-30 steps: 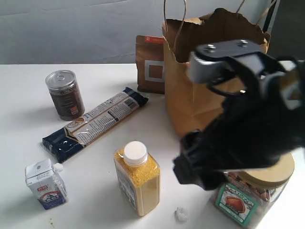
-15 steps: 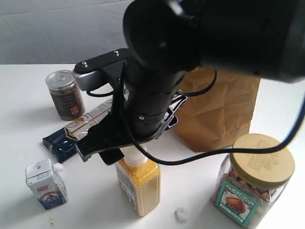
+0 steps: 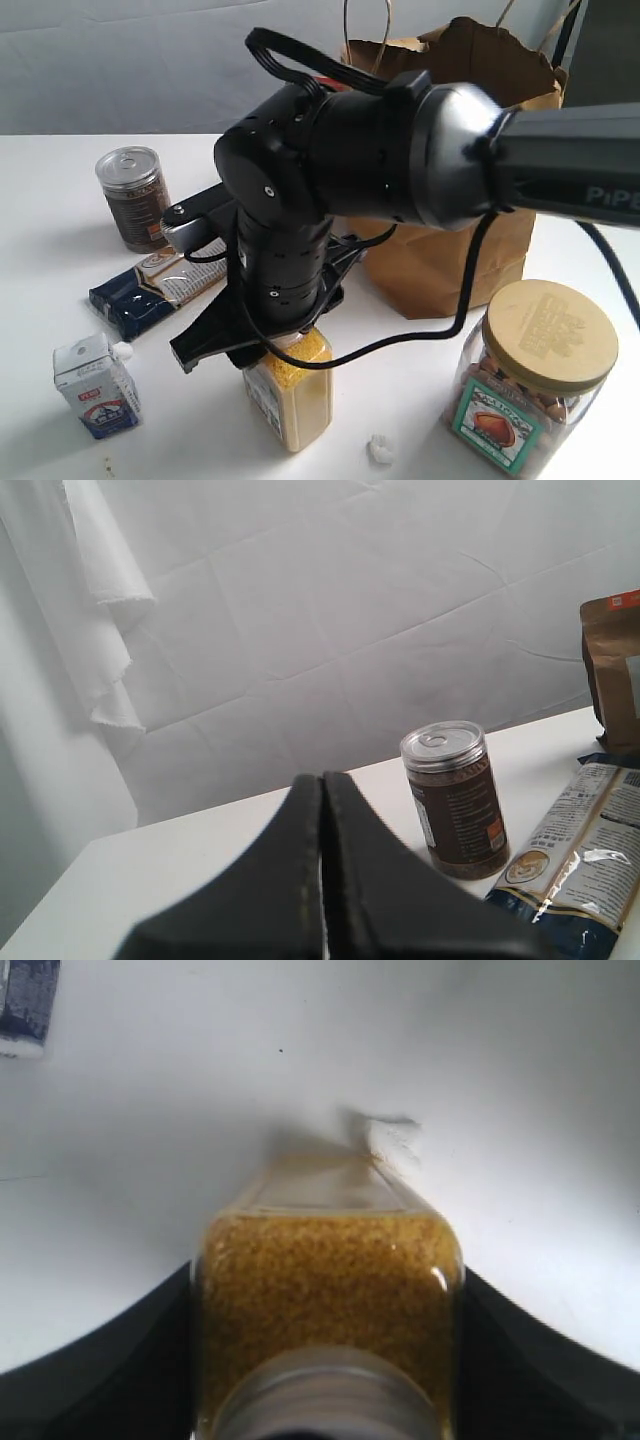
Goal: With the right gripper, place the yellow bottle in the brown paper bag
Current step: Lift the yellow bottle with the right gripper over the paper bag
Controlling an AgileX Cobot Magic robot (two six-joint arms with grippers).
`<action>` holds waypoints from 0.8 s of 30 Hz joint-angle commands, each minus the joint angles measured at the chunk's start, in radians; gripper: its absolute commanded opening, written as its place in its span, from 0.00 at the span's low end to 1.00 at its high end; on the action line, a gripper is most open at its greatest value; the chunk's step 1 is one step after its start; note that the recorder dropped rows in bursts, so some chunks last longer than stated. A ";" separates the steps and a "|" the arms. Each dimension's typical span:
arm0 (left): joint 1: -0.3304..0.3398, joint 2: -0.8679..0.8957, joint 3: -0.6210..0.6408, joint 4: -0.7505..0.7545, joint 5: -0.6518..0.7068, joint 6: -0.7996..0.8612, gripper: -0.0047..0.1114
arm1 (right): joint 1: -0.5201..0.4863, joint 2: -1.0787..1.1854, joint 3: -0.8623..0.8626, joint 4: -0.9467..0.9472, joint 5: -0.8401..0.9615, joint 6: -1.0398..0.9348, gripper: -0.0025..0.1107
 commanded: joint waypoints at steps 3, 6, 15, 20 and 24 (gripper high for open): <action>-0.004 -0.002 0.005 -0.004 -0.006 -0.005 0.04 | 0.014 -0.096 0.043 0.028 -0.246 0.026 0.02; -0.004 -0.002 0.005 -0.004 -0.006 -0.005 0.04 | 0.041 -0.196 0.159 0.024 -0.466 0.037 0.02; -0.004 -0.002 0.005 -0.004 -0.006 -0.005 0.04 | 0.041 -0.506 0.422 -0.068 -0.982 0.054 0.02; -0.004 -0.002 0.005 -0.004 -0.006 -0.005 0.04 | -0.043 -0.625 0.424 -0.124 -1.030 0.054 0.02; -0.004 -0.002 0.005 -0.004 -0.006 -0.005 0.04 | -0.117 -0.712 0.424 -0.161 -1.056 0.056 0.02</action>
